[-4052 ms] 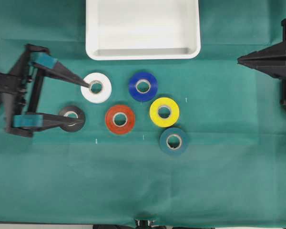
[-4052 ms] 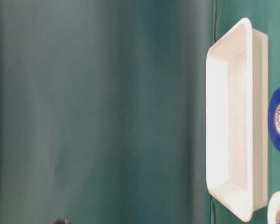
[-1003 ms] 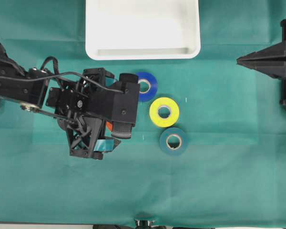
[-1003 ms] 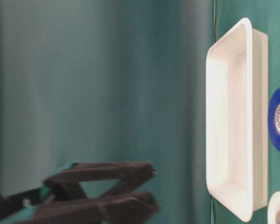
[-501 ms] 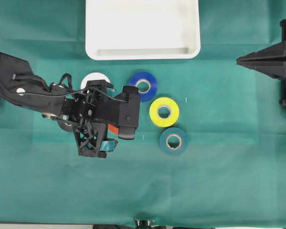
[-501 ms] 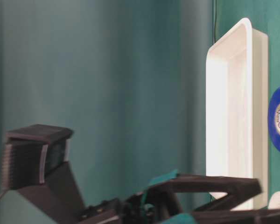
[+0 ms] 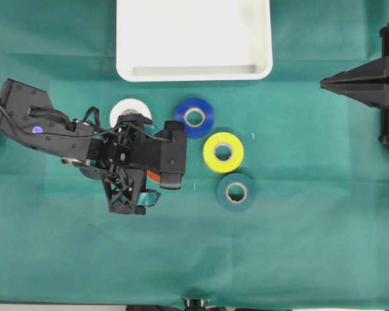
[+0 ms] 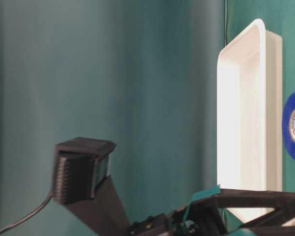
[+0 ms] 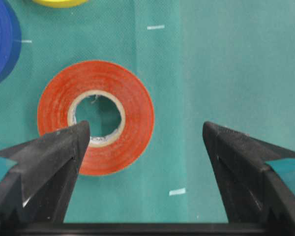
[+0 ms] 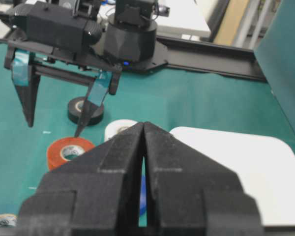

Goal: Pick up the tape from a random location and place it into the white case.
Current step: 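Lower the left gripper and align its fingers inside the red roll's hole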

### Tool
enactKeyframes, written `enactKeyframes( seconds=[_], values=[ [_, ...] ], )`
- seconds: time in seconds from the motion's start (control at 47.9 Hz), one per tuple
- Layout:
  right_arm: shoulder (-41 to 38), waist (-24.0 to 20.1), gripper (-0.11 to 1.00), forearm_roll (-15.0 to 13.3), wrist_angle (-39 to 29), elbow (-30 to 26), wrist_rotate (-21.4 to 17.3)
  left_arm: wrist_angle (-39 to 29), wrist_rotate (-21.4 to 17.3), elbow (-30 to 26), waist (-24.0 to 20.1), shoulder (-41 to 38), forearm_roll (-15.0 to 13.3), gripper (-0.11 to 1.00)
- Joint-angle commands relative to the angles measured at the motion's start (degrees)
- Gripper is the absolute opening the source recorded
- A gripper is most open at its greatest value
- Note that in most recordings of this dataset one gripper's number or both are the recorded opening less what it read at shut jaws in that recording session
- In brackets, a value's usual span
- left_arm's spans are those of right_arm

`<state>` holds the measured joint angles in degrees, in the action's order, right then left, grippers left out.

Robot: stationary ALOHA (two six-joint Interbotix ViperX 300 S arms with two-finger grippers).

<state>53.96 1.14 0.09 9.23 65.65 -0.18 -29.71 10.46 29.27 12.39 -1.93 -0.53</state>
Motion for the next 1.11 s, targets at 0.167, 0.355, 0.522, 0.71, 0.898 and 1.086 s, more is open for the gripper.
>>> enactKeyframes(
  seconds=[0.167,0.355,0.522,0.71,0.898,1.086],
  values=[
    [-0.4,0.1,0.00,0.0,0.3,-1.7,0.0,1.1,0.0,-0.2,0.1,-2.2,0.2,0.95],
    [-0.6,0.1,0.00,0.0,0.3,-1.6,-0.1,2.5,-0.1,0.0,-0.1,-3.9,0.2,0.95],
    [-0.9,0.2,0.00,0.0,0.3,-1.6,-0.1,3.5,-0.1,0.4,-0.7,-5.5,0.2,0.95],
    [-1.1,0.2,0.00,0.0,0.3,-1.5,-0.1,3.7,-0.1,0.7,-1.1,-7.4,0.2,0.95],
    [-1.2,0.1,0.00,0.0,0.3,-1.6,0.0,4.3,-0.1,0.7,-1.2,-8.3,0.2,0.95],
    [-1.2,0.2,0.00,0.0,0.3,-1.5,-0.1,4.3,-0.1,0.7,-1.2,-8.3,0.2,0.95]
  ],
)
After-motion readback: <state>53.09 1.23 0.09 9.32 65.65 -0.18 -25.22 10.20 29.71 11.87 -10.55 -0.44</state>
